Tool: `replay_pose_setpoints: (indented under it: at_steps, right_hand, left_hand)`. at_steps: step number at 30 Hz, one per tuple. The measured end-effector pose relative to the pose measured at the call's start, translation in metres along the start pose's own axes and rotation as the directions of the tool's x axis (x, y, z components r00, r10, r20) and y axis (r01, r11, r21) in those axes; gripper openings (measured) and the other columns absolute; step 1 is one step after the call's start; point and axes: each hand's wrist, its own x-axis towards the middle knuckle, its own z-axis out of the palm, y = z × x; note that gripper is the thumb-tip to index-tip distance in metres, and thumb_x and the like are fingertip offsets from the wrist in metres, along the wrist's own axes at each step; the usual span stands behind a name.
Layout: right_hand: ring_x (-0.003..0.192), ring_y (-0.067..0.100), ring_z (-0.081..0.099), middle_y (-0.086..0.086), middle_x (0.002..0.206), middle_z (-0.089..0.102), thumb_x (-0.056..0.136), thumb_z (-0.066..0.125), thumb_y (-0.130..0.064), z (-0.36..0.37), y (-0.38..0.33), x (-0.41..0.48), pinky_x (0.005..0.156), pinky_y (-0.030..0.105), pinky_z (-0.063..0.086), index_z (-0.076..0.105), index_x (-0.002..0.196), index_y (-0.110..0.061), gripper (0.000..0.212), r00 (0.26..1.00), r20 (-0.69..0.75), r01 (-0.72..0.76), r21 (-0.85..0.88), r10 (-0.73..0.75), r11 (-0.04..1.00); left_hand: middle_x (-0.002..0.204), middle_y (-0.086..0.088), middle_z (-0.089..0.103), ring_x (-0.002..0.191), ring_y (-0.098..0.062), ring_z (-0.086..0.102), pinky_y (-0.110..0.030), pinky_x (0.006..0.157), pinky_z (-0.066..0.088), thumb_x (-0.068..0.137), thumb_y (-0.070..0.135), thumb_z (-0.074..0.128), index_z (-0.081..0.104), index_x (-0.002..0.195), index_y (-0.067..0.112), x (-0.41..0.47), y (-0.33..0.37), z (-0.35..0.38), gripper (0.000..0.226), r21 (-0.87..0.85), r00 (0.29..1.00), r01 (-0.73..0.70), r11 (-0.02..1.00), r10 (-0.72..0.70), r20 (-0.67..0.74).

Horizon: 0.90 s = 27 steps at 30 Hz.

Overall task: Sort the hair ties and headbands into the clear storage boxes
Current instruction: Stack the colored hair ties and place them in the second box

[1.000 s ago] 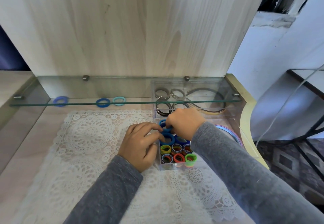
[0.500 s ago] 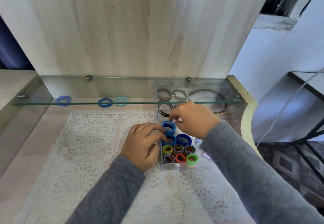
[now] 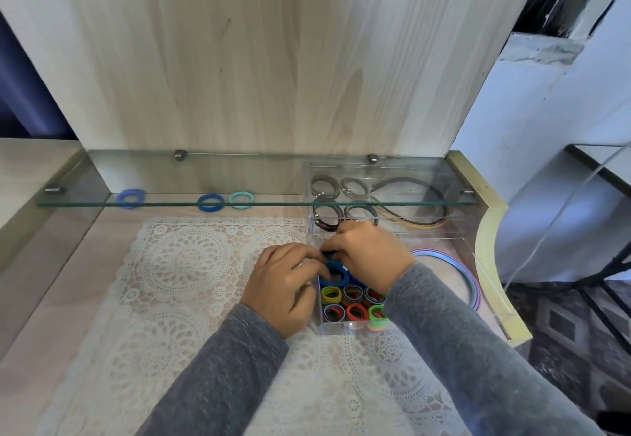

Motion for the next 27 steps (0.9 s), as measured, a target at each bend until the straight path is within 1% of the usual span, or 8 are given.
replay_pose_setpoints:
  at_steps: [3,6,8,10,12,15,22,27]
  right_hand:
    - [0.093,0.024,0.06,0.003,0.107,0.061,0.091,0.049,-0.011,-0.003,0.004,-0.003,0.076,0.039,0.053,0.067,0.113,-0.025,0.031,0.997,-0.04,-0.062,0.059,0.064,0.996]
    - [0.097,0.022,0.06,0.0,0.111,0.064,0.09,0.045,-0.011,-0.008,0.009,-0.01,0.076,0.035,0.052,0.066,0.111,-0.026,0.033,0.97,-0.084,-0.22,0.078,0.227,0.972]
    - [0.094,0.022,0.062,0.001,0.109,0.065,0.089,0.045,-0.014,-0.012,0.01,-0.014,0.07,0.032,0.05,0.066,0.108,-0.027,0.032,0.945,-0.049,-0.323,0.033,0.324,0.946]
    - [0.089,0.022,0.063,0.001,0.103,0.066,0.089,0.047,-0.017,-0.014,0.006,-0.015,0.065,0.031,0.048,0.067,0.106,-0.027,0.028,0.927,-0.02,-0.375,-0.054,0.375,0.925]
    - [0.085,0.021,0.062,0.001,0.098,0.066,0.09,0.05,-0.021,-0.013,0.002,-0.014,0.065,0.03,0.048,0.067,0.106,-0.025,0.024,0.918,-0.011,-0.395,-0.113,0.396,0.912]
    - [0.085,0.021,0.062,0.002,0.096,0.066,0.09,0.051,-0.025,-0.008,-0.002,-0.01,0.068,0.032,0.05,0.065,0.107,-0.023,0.021,0.911,0.002,-0.408,-0.144,0.412,0.902]
    - [0.091,0.026,0.062,0.005,0.1,0.065,0.089,0.048,-0.019,-0.002,-0.014,-0.003,0.069,0.033,0.045,0.062,0.107,-0.017,0.023,0.9,0.055,-0.428,-0.093,0.433,0.899]
    - [0.09,0.025,0.062,0.005,0.1,0.065,0.09,0.05,-0.022,0.001,-0.013,-0.004,0.07,0.034,0.048,0.061,0.109,-0.018,0.023,0.885,0.055,-0.46,-0.053,0.463,0.886]
  left_hand:
    - [0.103,0.012,0.063,0.1,-0.011,0.057,-0.033,0.087,0.038,0.067,0.016,0.043,0.067,0.087,0.021,0.0,0.001,-0.001,0.032,0.004,1.0,0.011,1.0,-0.011,-0.021]
    - [0.103,0.013,0.063,0.099,-0.009,0.056,-0.029,0.087,0.035,0.066,0.017,0.042,0.067,0.091,0.023,0.001,0.002,-0.001,0.035,0.052,0.996,0.062,0.997,-0.058,-0.073]
    - [0.101,0.014,0.063,0.097,-0.01,0.056,-0.03,0.086,0.034,0.066,0.019,0.041,0.066,0.092,0.025,0.001,0.002,-0.001,0.036,0.108,0.984,0.146,0.983,-0.133,-0.115]
    - [0.099,0.014,0.062,0.095,-0.012,0.056,-0.032,0.086,0.032,0.067,0.021,0.039,0.064,0.091,0.027,0.0,0.001,-0.001,0.035,0.158,0.966,0.234,0.959,-0.21,-0.154]
    - [0.098,0.014,0.062,0.094,-0.012,0.056,-0.033,0.086,0.03,0.069,0.022,0.038,0.063,0.092,0.028,0.0,-0.001,0.0,0.035,0.198,0.953,0.285,0.938,-0.254,-0.168]
    - [0.098,0.014,0.061,0.094,-0.012,0.055,-0.033,0.087,0.029,0.069,0.024,0.038,0.063,0.092,0.029,0.001,-0.001,0.003,0.034,0.237,0.948,0.308,0.921,-0.276,-0.16]
    - [0.096,0.014,0.061,0.092,-0.013,0.056,-0.034,0.086,0.028,0.069,0.025,0.037,0.063,0.087,0.029,0.0,-0.001,0.004,0.031,0.27,0.948,0.311,0.911,-0.276,-0.159]
    - [0.096,0.014,0.061,0.092,-0.012,0.056,-0.034,0.087,0.029,0.069,0.025,0.037,0.063,0.086,0.029,0.001,-0.001,0.005,0.031,0.27,0.949,0.308,0.912,-0.274,-0.155]
